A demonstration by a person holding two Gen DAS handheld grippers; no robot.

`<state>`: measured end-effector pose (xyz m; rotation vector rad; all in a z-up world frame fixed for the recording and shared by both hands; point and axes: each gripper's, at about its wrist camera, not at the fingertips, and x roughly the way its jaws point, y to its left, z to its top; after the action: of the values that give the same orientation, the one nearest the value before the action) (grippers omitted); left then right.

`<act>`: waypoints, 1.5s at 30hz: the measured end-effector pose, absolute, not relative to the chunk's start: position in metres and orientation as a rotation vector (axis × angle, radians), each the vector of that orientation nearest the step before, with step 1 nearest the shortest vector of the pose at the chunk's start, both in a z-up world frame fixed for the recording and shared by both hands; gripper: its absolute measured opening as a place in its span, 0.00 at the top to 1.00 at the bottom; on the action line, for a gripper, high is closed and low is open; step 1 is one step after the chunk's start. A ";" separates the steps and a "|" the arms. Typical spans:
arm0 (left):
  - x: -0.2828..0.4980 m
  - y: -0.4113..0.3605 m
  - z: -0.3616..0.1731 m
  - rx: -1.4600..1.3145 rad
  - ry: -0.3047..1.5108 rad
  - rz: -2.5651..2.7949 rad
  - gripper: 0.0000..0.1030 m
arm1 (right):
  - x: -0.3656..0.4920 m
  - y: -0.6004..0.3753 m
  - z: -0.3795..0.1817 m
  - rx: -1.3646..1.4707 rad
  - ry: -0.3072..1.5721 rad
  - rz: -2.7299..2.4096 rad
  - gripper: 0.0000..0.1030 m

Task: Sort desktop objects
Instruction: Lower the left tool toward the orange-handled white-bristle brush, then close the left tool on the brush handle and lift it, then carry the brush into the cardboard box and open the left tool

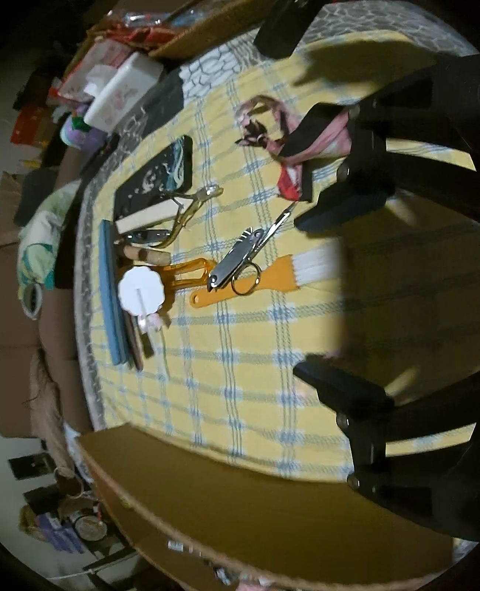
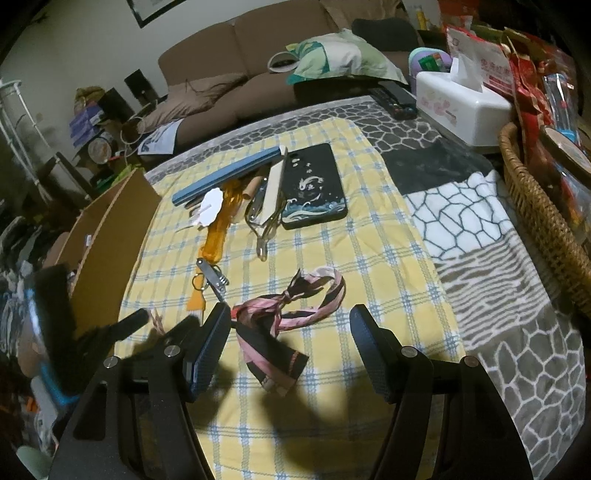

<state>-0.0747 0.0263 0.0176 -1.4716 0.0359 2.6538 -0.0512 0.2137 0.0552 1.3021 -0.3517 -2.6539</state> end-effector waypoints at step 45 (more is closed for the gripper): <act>-0.054 -0.161 0.160 -1.170 -0.379 2.577 0.79 | -0.160 0.085 -0.008 1.314 0.119 -2.459 0.66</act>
<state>-0.0544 -0.1614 0.1595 -1.1704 -0.3786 2.5770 -0.1595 0.0854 -0.0084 1.3135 0.1189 -2.4591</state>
